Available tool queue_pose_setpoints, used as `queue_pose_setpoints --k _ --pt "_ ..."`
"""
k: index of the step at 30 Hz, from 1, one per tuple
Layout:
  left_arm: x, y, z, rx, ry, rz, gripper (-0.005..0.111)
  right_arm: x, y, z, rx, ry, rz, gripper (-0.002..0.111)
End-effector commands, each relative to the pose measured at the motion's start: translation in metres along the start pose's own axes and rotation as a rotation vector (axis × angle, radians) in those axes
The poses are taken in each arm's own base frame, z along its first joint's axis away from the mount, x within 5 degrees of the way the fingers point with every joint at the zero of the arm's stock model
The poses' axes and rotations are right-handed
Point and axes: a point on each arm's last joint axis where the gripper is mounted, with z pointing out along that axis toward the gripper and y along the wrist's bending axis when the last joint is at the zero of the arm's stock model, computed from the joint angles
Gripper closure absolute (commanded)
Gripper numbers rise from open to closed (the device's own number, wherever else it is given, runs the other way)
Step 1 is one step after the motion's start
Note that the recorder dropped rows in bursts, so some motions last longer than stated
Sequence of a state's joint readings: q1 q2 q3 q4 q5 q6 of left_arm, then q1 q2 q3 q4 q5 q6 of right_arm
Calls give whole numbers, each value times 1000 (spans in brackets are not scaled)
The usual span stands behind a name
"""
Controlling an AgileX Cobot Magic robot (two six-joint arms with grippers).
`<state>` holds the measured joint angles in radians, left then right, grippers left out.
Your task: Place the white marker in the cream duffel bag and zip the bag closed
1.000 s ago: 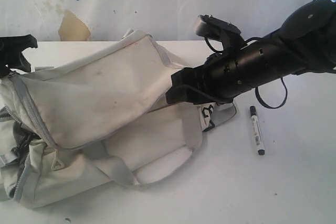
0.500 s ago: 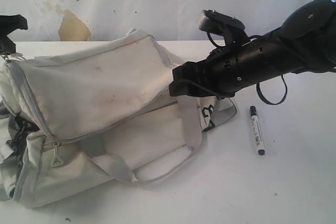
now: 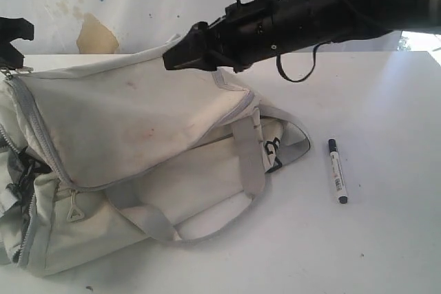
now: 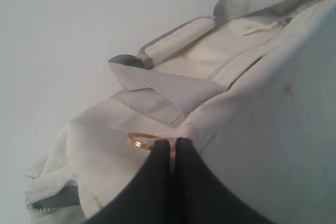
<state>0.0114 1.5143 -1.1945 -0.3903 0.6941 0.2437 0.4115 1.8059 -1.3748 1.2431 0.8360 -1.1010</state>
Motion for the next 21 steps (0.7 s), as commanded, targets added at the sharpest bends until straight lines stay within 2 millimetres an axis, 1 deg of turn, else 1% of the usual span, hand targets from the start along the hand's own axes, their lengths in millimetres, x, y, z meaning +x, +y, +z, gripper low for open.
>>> queue_pose_setpoints --k 1,2,4,5,6,7,8,9,11,12,15,17,21 --pt "-2 -5 -6 27 -12 -21 106 -11 -2 23 -92 -45 -69 49" --pt "-2 -5 -6 27 -12 -21 106 -13 0 35 -110 -69 -187 49" --pt "-2 -5 -6 27 -12 -21 106 -15 2 47 -117 -91 -261 49" --pt "-1 -5 -6 28 -10 -21 106 -16 2 59 -105 -98 -262 49" --pt "-1 -5 -6 29 -4 -19 106 -17 2 64 -97 -100 -260 49" --pt "1 -5 -6 34 13 1 106 -18 2 75 -100 -98 -245 49" --pt "1 -5 -6 36 20 11 106 -18 3 79 -106 -97 -249 49" --pt "2 -5 -6 35 32 35 106 -20 2 90 -106 -99 -258 49" --pt "3 -5 -6 28 35 44 106 -23 1 107 -95 -111 -295 49" --pt "2 -4 -6 27 30 33 106 -23 -1 118 -81 -125 -363 49" --pt "2 -5 -6 28 26 11 106 -23 -4 135 -43 -165 -511 49" --pt "2 -5 -6 28 27 10 106 -23 -2 150 -28 -200 -643 49" --pt "4 -5 -6 37 54 60 106 -17 2 168 -12 -202 -674 49"
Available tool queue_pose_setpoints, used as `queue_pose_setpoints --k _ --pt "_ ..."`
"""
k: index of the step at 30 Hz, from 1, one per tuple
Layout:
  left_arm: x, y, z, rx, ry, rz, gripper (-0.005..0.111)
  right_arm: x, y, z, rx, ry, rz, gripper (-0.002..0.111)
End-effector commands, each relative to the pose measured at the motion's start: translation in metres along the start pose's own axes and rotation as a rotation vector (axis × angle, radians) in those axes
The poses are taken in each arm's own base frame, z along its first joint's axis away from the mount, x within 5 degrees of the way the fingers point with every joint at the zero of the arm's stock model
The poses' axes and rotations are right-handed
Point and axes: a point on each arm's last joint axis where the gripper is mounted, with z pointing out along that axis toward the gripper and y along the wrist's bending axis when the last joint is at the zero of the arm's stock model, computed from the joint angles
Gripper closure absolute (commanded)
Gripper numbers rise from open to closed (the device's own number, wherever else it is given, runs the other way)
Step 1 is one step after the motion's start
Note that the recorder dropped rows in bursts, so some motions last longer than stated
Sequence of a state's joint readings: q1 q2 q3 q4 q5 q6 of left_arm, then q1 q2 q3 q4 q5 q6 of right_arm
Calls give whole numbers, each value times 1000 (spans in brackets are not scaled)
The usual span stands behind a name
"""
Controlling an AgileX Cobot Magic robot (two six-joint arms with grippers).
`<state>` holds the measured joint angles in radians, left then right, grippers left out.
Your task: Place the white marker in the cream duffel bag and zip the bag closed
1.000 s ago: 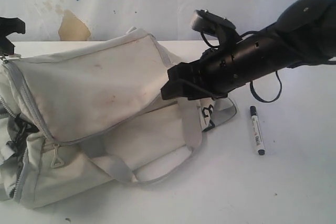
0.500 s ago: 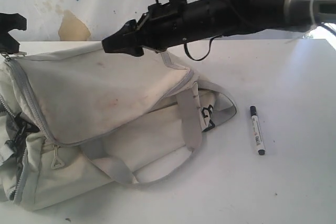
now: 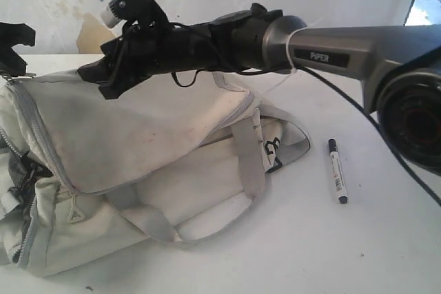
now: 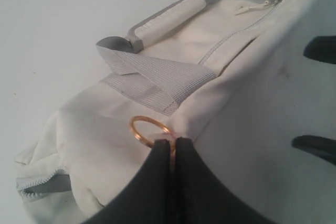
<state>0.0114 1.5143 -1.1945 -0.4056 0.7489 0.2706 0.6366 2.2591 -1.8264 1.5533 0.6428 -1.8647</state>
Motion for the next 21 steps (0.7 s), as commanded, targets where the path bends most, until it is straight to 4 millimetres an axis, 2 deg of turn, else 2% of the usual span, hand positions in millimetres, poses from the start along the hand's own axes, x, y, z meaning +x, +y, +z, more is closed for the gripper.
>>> queue_pose_setpoints --k 1,9,16,21 --pt "1 -3 -6 15 12 64 106 1 7 18 29 -8 -80 49" --pt "3 -4 -6 20 30 116 106 3 13 37 95 23 -253 50" --pt "3 -4 -6 22 33 169 106 14 14 46 105 47 -254 60" --pt "3 -4 -6 26 31 181 106 18 16 49 99 53 -251 60"
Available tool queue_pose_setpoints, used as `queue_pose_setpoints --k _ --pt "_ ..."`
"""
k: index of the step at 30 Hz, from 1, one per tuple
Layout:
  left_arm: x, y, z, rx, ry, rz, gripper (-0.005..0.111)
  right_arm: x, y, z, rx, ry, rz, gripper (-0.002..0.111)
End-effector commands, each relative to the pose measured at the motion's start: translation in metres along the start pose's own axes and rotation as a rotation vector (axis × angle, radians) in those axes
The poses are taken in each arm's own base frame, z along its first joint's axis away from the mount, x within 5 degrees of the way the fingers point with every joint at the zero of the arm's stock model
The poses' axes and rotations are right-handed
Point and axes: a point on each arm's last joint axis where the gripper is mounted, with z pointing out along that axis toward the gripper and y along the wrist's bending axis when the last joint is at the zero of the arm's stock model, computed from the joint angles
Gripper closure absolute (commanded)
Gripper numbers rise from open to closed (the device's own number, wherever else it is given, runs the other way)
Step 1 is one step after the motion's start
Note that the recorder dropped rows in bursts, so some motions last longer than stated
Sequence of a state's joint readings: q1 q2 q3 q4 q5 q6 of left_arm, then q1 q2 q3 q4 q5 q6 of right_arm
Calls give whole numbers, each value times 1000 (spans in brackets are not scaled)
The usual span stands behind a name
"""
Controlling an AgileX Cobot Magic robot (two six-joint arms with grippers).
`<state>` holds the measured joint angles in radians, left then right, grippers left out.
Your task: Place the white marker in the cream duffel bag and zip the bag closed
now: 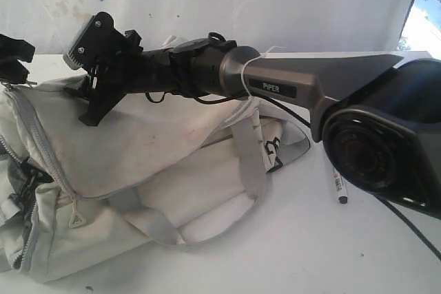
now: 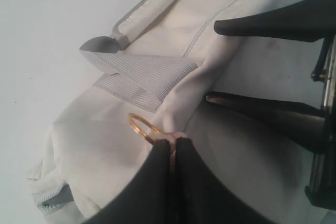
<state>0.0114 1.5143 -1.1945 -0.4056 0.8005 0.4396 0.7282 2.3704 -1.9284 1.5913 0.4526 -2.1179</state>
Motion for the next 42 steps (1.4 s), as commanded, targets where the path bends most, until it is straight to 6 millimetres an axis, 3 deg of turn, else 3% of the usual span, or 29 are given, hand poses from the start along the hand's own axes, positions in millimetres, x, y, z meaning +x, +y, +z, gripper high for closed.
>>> queue_pose_setpoints --k 1,5,9,12,17,27,42 --pt "-2 -3 -6 10 -20 9 106 4 2 4 5 9 -8 60" --pt "-3 -5 -6 30 -29 -12 106 5 2 5 25 25 -8 57" --pt "-4 -8 -6 64 -37 -44 106 3 1 5 27 20 -13 38" --pt "-3 -10 -6 91 -30 -30 106 0 2 5 16 7 -17 38" --pt "2 -12 -6 106 21 106 106 -6 12 7 -54 -34 -20 52" --pt "5 -11 -6 105 52 118 106 4 -2 6 84 46 66 109" --pt "18 -23 -34 153 139 171 106 13 -11 1 103 81 292 108"
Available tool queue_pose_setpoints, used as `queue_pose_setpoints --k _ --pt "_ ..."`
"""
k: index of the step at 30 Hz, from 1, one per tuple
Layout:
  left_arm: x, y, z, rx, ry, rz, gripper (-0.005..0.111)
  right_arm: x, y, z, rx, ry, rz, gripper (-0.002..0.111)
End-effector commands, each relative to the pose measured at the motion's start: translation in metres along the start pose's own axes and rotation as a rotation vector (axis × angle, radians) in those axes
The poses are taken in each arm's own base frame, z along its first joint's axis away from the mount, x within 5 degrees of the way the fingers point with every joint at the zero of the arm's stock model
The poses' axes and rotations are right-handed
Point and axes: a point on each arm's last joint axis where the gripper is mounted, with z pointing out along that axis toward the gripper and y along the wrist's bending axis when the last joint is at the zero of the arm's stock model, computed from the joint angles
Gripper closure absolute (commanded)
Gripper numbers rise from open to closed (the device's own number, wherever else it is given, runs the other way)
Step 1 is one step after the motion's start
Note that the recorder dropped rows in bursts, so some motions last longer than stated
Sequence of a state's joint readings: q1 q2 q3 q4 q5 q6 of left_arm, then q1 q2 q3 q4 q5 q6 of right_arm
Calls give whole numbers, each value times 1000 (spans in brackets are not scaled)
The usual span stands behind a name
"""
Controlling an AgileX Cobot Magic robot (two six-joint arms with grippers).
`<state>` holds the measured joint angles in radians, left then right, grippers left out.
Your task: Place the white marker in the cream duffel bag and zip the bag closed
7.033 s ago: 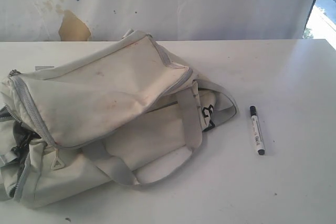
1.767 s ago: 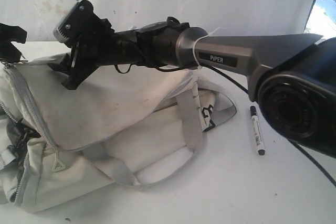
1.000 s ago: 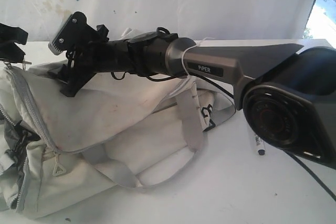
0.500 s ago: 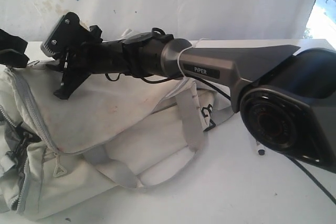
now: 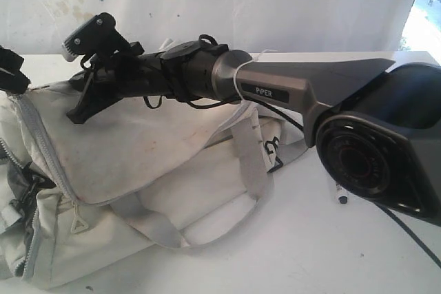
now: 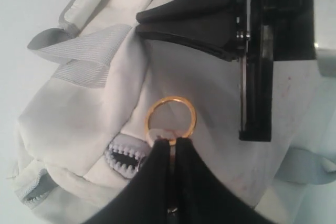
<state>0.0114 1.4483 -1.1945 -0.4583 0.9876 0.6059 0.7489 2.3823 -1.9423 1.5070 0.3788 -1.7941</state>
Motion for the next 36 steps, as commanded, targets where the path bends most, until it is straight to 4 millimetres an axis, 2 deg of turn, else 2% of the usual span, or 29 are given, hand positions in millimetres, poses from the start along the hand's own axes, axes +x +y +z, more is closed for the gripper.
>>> queue_pose_setpoints --k 1,9,15,19,26,29,31,36 --pt "7 -9 -9 50 66 15 106 7 -19 -5 69 22 53 108" --pt "15 -13 -7 96 126 2 107 1 -20 -8 62 20 102 108" --pt "34 -17 11 156 152 3 107 -4 -25 -14 11 84 107 108" --pt "39 -29 15 308 133 28 107 -1 -28 -17 -14 101 145 108" --pt "62 -28 29 301 218 16 107 4 -28 -19 -51 145 169 108" --pt "71 -32 33 355 251 21 107 4 -26 -19 -67 153 168 108" --pt "75 -39 35 437 221 37 107 4 -26 -19 -70 152 167 108" --pt "79 -41 38 471 207 65 107 4 -25 -19 -79 158 164 108"
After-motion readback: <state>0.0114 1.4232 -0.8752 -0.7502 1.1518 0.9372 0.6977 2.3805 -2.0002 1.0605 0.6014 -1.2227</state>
